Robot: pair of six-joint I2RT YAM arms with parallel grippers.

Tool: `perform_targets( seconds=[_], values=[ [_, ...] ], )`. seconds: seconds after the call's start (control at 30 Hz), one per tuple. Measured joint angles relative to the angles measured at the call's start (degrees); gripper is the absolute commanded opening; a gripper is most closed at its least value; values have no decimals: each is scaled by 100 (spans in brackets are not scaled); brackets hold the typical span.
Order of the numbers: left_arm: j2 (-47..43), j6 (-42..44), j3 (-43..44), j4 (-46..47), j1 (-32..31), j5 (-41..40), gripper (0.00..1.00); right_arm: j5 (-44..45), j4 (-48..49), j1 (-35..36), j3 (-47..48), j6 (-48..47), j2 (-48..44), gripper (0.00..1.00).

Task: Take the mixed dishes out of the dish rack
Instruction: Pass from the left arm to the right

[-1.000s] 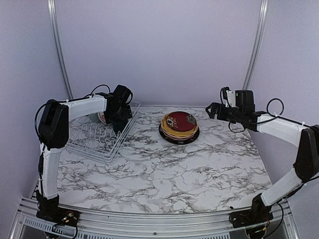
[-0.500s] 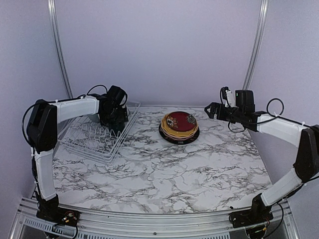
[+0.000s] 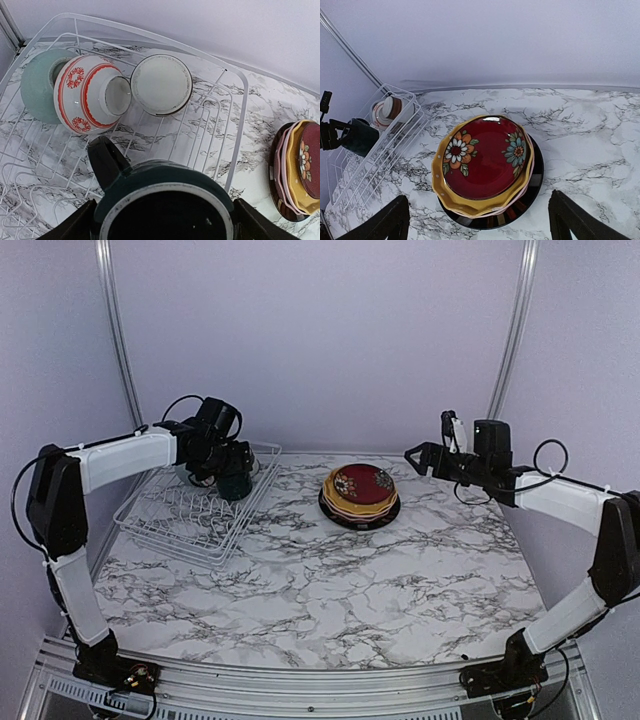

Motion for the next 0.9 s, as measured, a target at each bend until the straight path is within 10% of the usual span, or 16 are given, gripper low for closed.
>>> perform_targets(
  seconds=[0.9],
  values=[
    [-2026, -284, -1834, 1858, 179, 2291, 46, -1805, 1740, 1410, 267, 1491, 1121, 82]
  ],
)
